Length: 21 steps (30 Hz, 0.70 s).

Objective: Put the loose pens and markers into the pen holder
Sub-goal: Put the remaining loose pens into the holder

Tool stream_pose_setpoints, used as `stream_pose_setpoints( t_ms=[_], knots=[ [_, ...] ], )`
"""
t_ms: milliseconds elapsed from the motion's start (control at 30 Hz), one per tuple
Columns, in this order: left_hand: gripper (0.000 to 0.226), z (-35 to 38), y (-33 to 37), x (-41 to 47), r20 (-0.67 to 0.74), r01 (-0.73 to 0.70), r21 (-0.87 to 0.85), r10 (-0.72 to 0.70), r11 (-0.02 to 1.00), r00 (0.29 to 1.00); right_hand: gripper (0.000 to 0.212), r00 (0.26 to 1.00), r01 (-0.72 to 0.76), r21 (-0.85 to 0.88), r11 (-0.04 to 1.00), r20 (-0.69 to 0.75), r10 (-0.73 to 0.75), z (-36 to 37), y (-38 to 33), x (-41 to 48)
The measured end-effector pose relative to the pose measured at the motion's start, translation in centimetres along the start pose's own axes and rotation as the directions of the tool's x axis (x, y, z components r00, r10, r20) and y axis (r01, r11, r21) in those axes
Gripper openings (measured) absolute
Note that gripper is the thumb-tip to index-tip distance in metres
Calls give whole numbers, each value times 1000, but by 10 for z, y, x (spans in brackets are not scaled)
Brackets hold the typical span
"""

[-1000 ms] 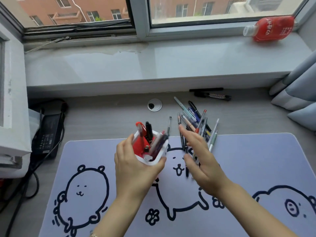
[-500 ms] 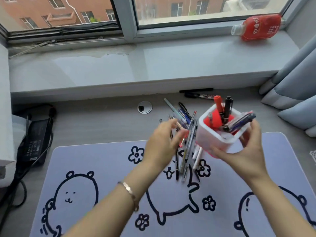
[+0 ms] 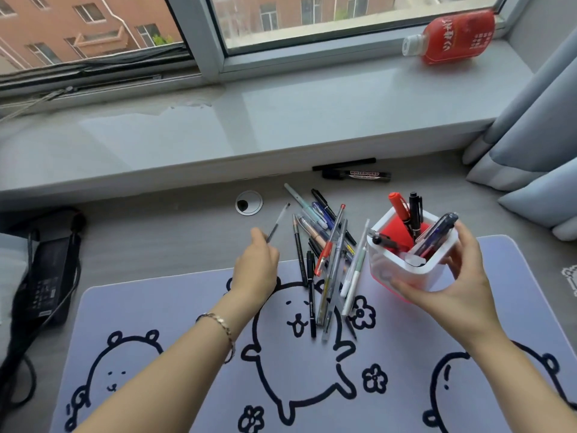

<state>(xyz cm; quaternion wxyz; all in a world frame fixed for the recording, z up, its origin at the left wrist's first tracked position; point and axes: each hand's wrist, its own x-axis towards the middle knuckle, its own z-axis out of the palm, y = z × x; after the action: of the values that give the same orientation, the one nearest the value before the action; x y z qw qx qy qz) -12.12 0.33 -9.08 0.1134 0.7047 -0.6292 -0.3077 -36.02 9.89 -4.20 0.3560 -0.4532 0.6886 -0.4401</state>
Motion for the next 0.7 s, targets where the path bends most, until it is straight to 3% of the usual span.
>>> stream_pose_setpoints(
  t_ms=[67, 167, 367, 433, 500, 567, 633, 700],
  knots=[
    [6, 5, 16, 9, 52, 52, -28, -50, 998, 997, 98, 1000, -8, 4, 1000, 0, 8, -1, -1, 1],
    [23, 19, 27, 21, 126, 212, -50, -204, 976, 971, 98, 1000, -17, 10, 1000, -11, 17, -1, -2, 0],
    [11, 29, 22, 26, 88, 286, -199, -273, 937, 958, 103, 1000, -30, -13, 999, -3, 30, 0, -7, -3],
    [8, 14, 28, 16, 42, 295, -337, -299, 894, 953, 104, 1000, -15, -32, 999, 14, 16, 2, -7, -5],
    [7, -10, 40, -1, -76, 163, -553, -244, 817, 967, 104, 999, 3, -31, 1000, 36, -2, 6, -8, -6],
    [7, -40, 58, -27, -238, -90, -689, -108, 719, 965, 103, 998, 9, -14, 1000, 64, -9, 13, -12, -8],
    [4, -66, 74, -53, -338, -292, -746, 38, 599, 940, 102, 995, 9, 16, 1000, 99, -11, 24, -18, -11],
    [12, -78, 84, -74, -373, -389, -776, 136, 497, 918, 99, 991, 10, 36, 999, 134, -15, 36, -24, -13]
  ],
)
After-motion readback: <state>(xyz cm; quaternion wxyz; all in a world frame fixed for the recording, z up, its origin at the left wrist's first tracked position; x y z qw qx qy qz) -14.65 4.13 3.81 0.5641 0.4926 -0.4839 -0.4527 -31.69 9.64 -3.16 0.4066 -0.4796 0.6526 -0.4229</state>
